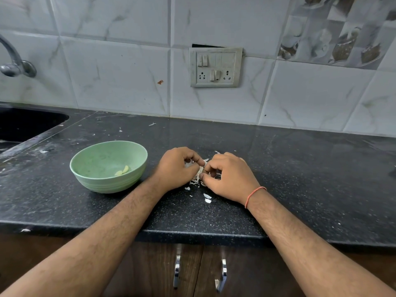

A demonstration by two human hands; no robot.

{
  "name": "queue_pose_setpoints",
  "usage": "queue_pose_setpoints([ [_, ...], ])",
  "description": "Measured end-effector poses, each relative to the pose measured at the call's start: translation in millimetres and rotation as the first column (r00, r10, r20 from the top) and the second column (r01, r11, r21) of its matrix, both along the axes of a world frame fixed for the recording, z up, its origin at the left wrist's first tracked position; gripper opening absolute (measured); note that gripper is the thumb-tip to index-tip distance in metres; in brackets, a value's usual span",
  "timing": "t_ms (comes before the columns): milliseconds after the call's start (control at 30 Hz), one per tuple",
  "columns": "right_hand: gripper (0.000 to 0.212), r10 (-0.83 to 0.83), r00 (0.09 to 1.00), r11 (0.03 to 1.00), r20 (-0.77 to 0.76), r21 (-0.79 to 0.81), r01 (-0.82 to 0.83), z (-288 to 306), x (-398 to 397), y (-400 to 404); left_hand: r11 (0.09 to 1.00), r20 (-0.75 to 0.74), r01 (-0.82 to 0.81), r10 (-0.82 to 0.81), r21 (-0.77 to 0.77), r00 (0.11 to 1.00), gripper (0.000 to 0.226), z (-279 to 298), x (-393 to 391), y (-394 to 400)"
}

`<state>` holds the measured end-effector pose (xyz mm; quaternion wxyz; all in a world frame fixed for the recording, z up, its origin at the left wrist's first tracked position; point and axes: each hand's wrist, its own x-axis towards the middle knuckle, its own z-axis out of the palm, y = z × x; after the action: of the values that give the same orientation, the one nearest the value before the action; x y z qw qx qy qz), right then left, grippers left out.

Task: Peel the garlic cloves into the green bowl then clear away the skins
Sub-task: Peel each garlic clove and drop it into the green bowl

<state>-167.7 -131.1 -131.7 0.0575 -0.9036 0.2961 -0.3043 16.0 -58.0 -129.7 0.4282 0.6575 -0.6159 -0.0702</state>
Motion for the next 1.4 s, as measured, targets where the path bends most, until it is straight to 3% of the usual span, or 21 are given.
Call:
queue_pose_setpoints([
  [233, 0.03, 0.028, 0.999, 0.999, 0.017, 0.022, -0.028, -1, 3, 0, 0.999, 0.011, -0.001, 0.001, 0.037, 1.0, 0.023, 2, -1, 1],
  [433, 0.017, 0.091, 0.996, 0.993, 0.024, 0.071, -0.093, 2, 5, 1, 1.0, 0.028, 0.009, -0.01, 0.016, 1.0, 0.02, 2, -2, 1],
  [533, 0.007, 0.095, 0.973, 0.973, 0.212, 0.185, -0.136, 6, 0, 0, 1.0, -0.035, -0.005, 0.004, -0.021, 0.999, 0.021, 1, 0, 0],
  [633, 0.003, 0.058, 0.89, 0.904, 0.453, 0.353, -0.239, 14, -4, 1, 0.996, -0.075, 0.035, -0.041, -0.08, 0.996, 0.026, 4, 0, 5],
  [767, 0.01, -0.003, 0.789, 0.817, 0.614, 0.457, -0.353, 19, -4, 2, 0.983, -0.039, 0.157, -0.161, -0.09, 0.986, 0.025, 4, -3, 9],
  [933, 0.009, -0.009, 0.767, 0.796, 0.642, 0.469, -0.383, 20, -5, 4, 0.977, -0.065, 0.147, -0.159, -0.156, 0.985, 0.008, 2, 0, 8],
  [1133, 0.009, 0.045, 0.777, 0.838, 0.628, 0.4, -0.371, 18, -8, 1, 0.97, -0.135, 0.172, -0.196, -0.172, 0.971, 0.009, 3, -2, 8],
  [1300, 0.008, 0.052, 0.808, 0.86, 0.586, 0.385, -0.334, 14, -8, -3, 0.979, -0.094, 0.127, -0.143, -0.157, 0.985, 0.01, 1, 1, 5],
  [1400, 0.013, 0.034, 0.836, 0.894, 0.547, 0.358, -0.27, 12, -8, -4, 0.983, 0.007, 0.114, -0.114, -0.147, 0.993, 0.005, -2, 1, 3],
])
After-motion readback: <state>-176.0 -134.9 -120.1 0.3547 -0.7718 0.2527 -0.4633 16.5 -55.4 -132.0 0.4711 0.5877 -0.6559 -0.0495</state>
